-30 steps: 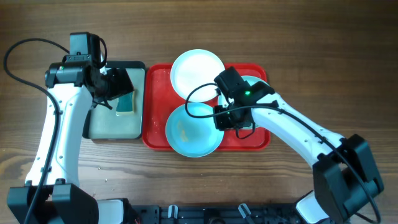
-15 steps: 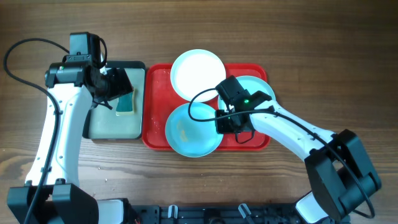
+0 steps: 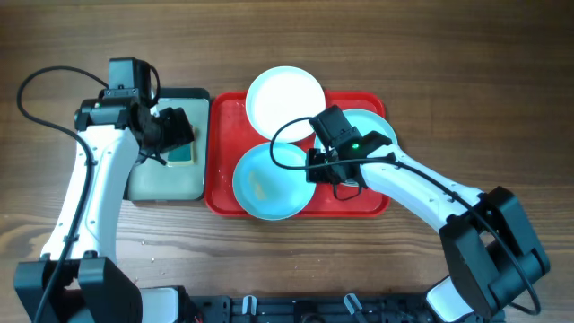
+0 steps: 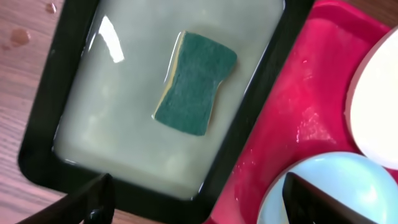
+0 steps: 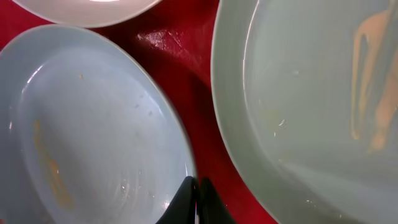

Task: Clean dirty plates on tray and stack at the side
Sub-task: 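Grasp the green sponge with the left gripper and lift it from the water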

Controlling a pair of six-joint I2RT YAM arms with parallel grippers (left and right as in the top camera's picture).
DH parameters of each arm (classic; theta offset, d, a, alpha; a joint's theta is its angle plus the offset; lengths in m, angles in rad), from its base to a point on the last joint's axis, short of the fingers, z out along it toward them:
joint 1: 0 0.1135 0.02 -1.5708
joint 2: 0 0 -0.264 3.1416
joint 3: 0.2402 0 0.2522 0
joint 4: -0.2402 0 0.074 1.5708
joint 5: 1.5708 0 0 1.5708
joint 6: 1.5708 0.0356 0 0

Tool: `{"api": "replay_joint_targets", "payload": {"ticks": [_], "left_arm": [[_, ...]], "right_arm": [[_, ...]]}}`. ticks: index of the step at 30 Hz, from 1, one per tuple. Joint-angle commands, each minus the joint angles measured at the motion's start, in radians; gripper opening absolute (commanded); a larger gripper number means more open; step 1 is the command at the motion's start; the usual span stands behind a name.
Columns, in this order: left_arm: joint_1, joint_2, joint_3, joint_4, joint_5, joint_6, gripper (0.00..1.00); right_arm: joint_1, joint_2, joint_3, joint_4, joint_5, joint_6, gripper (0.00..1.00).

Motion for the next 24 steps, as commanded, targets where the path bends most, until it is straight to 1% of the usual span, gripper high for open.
{"api": "replay_joint_targets", "payload": {"ticks": [1, 6, 11, 15, 19, 22, 23, 24], "left_arm": [[-0.002, 0.007, -0.075, 0.085, -0.016, 0.073, 0.73], [-0.002, 0.034, -0.154, 0.274, -0.012, 0.215, 0.66], [-0.002, 0.145, -0.158, 0.373, -0.013, 0.346, 0.58], [-0.002, 0.249, -0.158, 0.406, -0.016, 0.346, 0.6], [-0.002, 0.309, -0.158, 0.438, -0.016, 0.359, 0.59], [-0.002, 0.319, -0.158, 0.448, -0.017, 0.367, 0.43], [-0.002, 0.319, -0.158, 0.451, -0.017, 0.367, 0.4], [-0.002, 0.319, -0.158, 0.454, -0.018, 0.367, 0.4]], "right_arm": [[-0.002, 0.013, -0.003, 0.024, 0.026, 0.026, 0.04], [-0.002, 0.013, -0.003, 0.031, 0.041, 0.026, 0.04], [-0.002, 0.013, -0.004, 0.031, 0.041, 0.021, 0.04], [-0.002, 0.013, -0.004, 0.038, 0.045, 0.022, 0.04], [-0.002, 0.013, -0.004, 0.038, 0.045, 0.021, 0.04], [-0.002, 0.013, -0.004, 0.038, 0.045, 0.021, 0.04], [-0.002, 0.013, -0.004, 0.039, 0.044, 0.022, 0.04], [-0.002, 0.012, -0.004, 0.039, 0.044, 0.022, 0.04]]}}
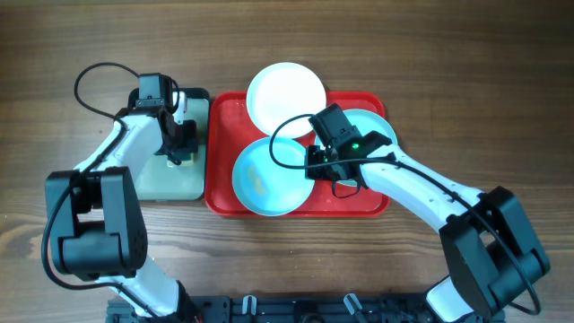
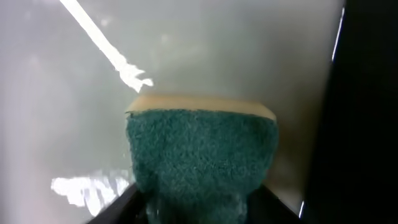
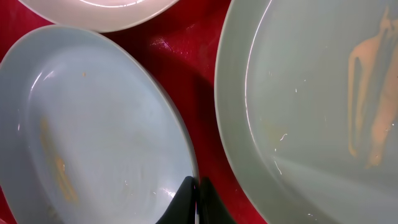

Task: Clean dirty plates on tray and stack at the side
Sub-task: 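Grasp the green sponge with the left gripper and lift it from the water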

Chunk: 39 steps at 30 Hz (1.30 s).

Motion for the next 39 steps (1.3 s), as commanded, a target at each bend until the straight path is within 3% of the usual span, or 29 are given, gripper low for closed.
{"api": "replay_joint_targets", "payload": {"ticks": [1, 7, 13, 17, 21, 30, 39], "left_arm": [[-0.002, 0.013, -0.007, 0.011, -0.007, 0.017, 0.4], [-0.002, -0.027, -0.002, 0.01, -0.006, 0.017, 0.48], [-0.002, -0.041, -0.002, -0.001, -0.006, 0.016, 0.39], [-0.002, -0.041, -0.002, -0.012, -0.006, 0.016, 0.26], [-0.002, -0.04, -0.007, -0.024, 0.007, 0.016, 0.04], [-0.002, -0.068, -0.007, -0.024, 0.043, 0.013, 0.04], [-0.002, -0.232, -0.007, -0.099, 0.043, -0.043, 0.04]], "right_arm": [[-0.002, 0.013, -0.004, 0.006, 0.026, 0.014, 0.04], [-0.002, 0.013, -0.004, 0.013, 0.025, 0.014, 0.04], [-0.002, 0.013, -0.004, 0.013, 0.025, 0.014, 0.05], [-0.002, 0.013, -0.004, 0.013, 0.025, 0.014, 0.04], [-0.002, 0.013, -0.005, 0.029, 0.083, 0.015, 0.05], [-0.002, 0.087, -0.006, 0.079, 0.103, 0.045, 0.04], [-0.001, 0.088, -0.006, 0.103, 0.103, 0.045, 0.04]]}}
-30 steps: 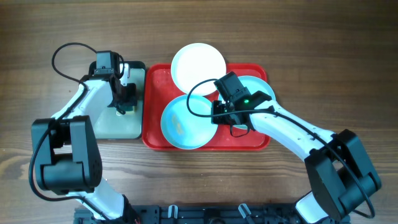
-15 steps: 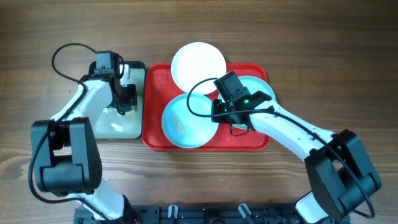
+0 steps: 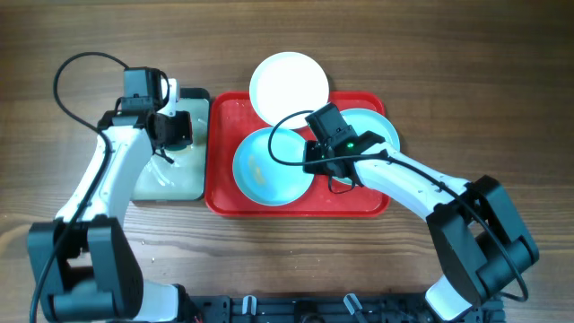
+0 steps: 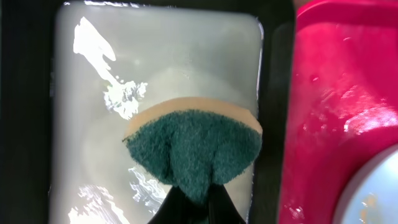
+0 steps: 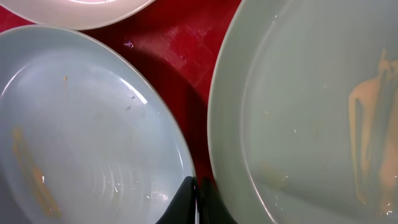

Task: Clean dirty plates on tray and stack at the side
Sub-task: 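Grasp the green sponge with the left gripper and lift it from the water, then grip the front blue plate rim with the right gripper and tilt it up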

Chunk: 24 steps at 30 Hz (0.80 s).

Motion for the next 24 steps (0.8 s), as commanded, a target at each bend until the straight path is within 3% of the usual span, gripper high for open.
{"api": "replay_joint_targets", "payload": {"ticks": [1, 11, 15, 24], "left_arm": [[-0.002, -0.016, -0.006, -0.032, 0.016, -0.035, 0.04], [-0.032, -0.048, -0.006, -0.044, -0.08, -0.061, 0.04], [-0.076, -0.04, -0.006, 0.036, -0.321, -0.061, 0.04], [-0.076, -0.037, -0.006, 0.031, -0.296, -0.061, 0.04]], "right_arm": [[-0.002, 0.029, -0.005, 0.012, 0.024, 0.014, 0.04], [-0.002, 0.029, -0.005, 0.039, 0.002, 0.014, 0.04], [-0.002, 0.029, -0.005, 0.049, 0.002, 0.014, 0.04], [0.0, 0.029, -0.005, 0.047, -0.021, 0.045, 0.04]]}}
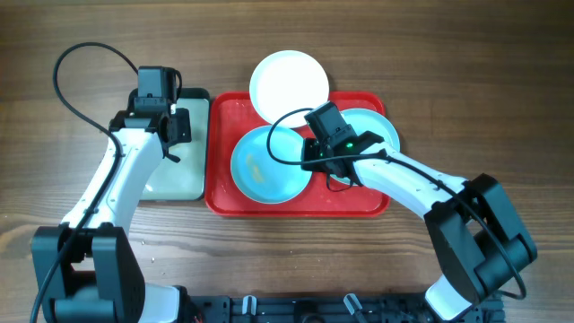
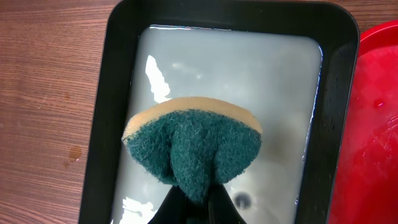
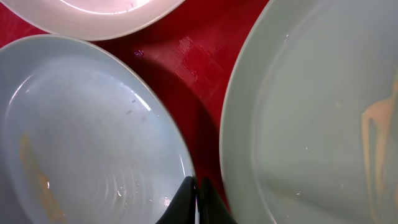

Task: Clean dirty plates on tray and stack at the side
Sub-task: 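Grip the front blue plate rim with the right gripper and tilt it up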

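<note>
My left gripper (image 2: 198,199) is shut on a green sponge (image 2: 193,146) with a tan backing, held folded above the milky water of the black basin (image 2: 102,124). On the red tray (image 1: 296,202) lie a light blue plate (image 1: 265,166) with an orange smear and a pale green plate (image 1: 377,130), also smeared. A white plate (image 1: 289,85) overhangs the tray's far edge. My right gripper (image 3: 196,186) is shut on the right rim of the light blue plate (image 3: 87,137), next to the pale green plate (image 3: 323,124).
The basin (image 1: 193,99) stands directly left of the tray, their edges touching. Bare wooden table (image 1: 466,54) surrounds both. The left arm's cable (image 1: 81,54) loops over the table at the back left.
My left gripper has risen with the sponge, so the whole basin now shows beneath it. The right gripper stays shut on the blue plate's rim and has barely shifted.
First the sponge lay flat in the basin under my open left gripper. Then the fingers stood around it, then they held it pinched just over the water, and now higher. The right gripper held the blue plate throughout; the blue and white plates have shifted toward the back.
</note>
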Controlling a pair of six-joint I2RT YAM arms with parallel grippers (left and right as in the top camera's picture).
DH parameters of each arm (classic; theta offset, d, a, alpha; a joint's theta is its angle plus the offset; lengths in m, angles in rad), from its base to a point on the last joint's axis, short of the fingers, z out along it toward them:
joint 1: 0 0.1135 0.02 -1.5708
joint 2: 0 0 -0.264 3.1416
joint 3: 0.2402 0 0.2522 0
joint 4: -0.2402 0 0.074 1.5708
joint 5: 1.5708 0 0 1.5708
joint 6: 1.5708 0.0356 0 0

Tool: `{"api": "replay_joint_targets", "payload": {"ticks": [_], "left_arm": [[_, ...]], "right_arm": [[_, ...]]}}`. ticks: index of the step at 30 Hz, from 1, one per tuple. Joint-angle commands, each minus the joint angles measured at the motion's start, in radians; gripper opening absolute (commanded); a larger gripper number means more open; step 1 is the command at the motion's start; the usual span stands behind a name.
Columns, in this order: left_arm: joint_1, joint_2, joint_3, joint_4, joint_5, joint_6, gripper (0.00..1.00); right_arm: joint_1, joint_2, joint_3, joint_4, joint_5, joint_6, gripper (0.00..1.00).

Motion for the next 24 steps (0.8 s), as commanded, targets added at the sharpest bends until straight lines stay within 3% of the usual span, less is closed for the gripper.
{"api": "replay_joint_targets", "payload": {"ticks": [1, 5, 6, 7, 8, 10, 13, 21, 24], "left_arm": [[-0.001, -0.017, -0.002, 0.0, 0.0, -0.014, 0.04], [-0.001, -0.017, -0.003, -0.004, 0.047, -0.013, 0.04], [-0.001, -0.017, -0.003, -0.009, 0.055, -0.013, 0.04], [-0.001, -0.017, -0.003, -0.016, 0.055, -0.013, 0.04], [-0.001, -0.017, -0.003, -0.021, 0.055, -0.013, 0.04], [-0.001, -0.017, -0.003, -0.022, 0.055, -0.013, 0.04], [-0.001, -0.017, -0.003, -0.022, 0.055, -0.013, 0.04], [-0.001, -0.017, -0.003, -0.022, 0.072, -0.013, 0.04], [-0.001, -0.017, -0.003, -0.022, 0.082, -0.013, 0.04]], "right_arm": [[0.0, 0.019, -0.005, 0.002, -0.052, 0.043, 0.04], [0.011, 0.019, -0.01, 0.002, -0.072, 0.053, 0.05], [0.012, 0.019, -0.01, 0.004, -0.06, 0.034, 0.1], [0.011, 0.019, -0.01, 0.032, -0.049, -0.055, 0.27], [0.01, 0.019, -0.01, 0.058, -0.049, -0.108, 0.36], [0.01, 0.019, -0.01, 0.134, -0.025, -0.243, 0.44], [0.01, 0.019, -0.01, 0.178, 0.007, -0.341, 0.45], [0.011, 0.02, -0.01, 0.173, 0.003, -0.338, 0.3], [0.011, 0.032, -0.01, 0.171, 0.003, -0.336, 0.29]]}}
